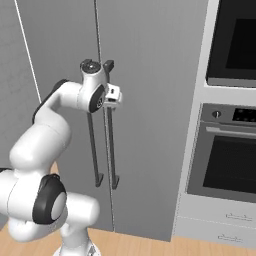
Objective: Take the strawberry from the fridge and place it on top of the pancake, located on the dining counter.
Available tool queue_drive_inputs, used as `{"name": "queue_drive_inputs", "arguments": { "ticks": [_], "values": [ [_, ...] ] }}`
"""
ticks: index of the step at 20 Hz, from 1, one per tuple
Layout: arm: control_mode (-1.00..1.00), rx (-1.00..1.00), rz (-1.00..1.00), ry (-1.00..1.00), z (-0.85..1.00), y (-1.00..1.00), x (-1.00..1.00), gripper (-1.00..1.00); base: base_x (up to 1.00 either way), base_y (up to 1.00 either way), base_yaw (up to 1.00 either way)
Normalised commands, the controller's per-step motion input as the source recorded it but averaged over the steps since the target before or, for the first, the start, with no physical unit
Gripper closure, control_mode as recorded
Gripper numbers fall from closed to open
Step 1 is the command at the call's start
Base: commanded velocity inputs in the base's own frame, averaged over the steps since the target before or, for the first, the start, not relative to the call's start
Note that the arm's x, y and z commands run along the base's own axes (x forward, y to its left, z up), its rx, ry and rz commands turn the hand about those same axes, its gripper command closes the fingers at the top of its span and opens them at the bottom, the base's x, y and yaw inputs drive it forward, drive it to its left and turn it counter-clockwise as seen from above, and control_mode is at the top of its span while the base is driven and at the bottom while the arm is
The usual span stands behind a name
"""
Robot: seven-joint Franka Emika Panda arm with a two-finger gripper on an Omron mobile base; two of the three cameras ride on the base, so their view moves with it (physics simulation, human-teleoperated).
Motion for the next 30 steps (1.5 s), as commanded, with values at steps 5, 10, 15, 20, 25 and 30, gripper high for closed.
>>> {"name": "queue_drive_inputs", "arguments": {
  "ticks": [5,10,15,20,25,30],
  "values": [
    [-1.00,0.02,-0.02,-0.14,-0.19,0.01,0.55,-1.00,0.00,0.00,0.00],
    [-1.00,0.00,-0.04,0.00,-0.05,0.00,0.78,-1.00,0.00,0.00,0.00],
    [-1.00,0.01,-0.01,-0.06,-0.19,-0.01,0.43,-1.00,0.00,0.00,0.00],
    [-1.00,0.01,0.00,-0.16,-0.31,0.00,0.22,-1.00,0.00,0.00,0.00],
    [-1.00,0.00,0.00,-0.07,-0.27,0.01,0.38,1.00,0.00,0.00,0.00],
    [-1.00,0.01,0.00,-0.02,-0.17,0.00,0.53,1.00,0.00,0.00,0.00]
  ]
}}
